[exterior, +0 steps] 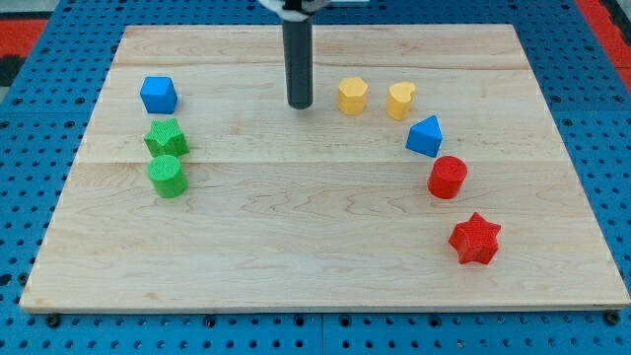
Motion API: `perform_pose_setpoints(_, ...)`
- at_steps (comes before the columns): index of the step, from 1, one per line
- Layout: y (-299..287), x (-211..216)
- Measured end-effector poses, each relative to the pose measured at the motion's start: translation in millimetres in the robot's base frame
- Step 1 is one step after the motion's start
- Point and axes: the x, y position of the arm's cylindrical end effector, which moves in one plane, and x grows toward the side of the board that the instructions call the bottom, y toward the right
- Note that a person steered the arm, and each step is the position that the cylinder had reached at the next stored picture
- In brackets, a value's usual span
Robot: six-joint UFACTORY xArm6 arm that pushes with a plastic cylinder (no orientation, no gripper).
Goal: Place the hexagon above right to the heart
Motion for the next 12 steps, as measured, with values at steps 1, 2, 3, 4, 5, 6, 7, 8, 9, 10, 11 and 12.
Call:
perform_pose_setpoints(1, 43, -5)
perform_pose_setpoints(2, 39, -42)
perform_pose_setpoints(3, 77, -51)
perform_pose_setpoints(4, 72, -62)
perform_pose_setpoints(5, 103, -44)
perform_pose_setpoints(6, 133, -49)
perform_pose_setpoints(7, 124, -50)
perform_pose_setpoints(8, 137, -95)
perform_pose_setpoints(9, 209, -113)
perform_pose_setpoints(10, 264, -50)
perform_pose_setpoints(11, 217, -36)
perform_pose_setpoints(12, 187, -53)
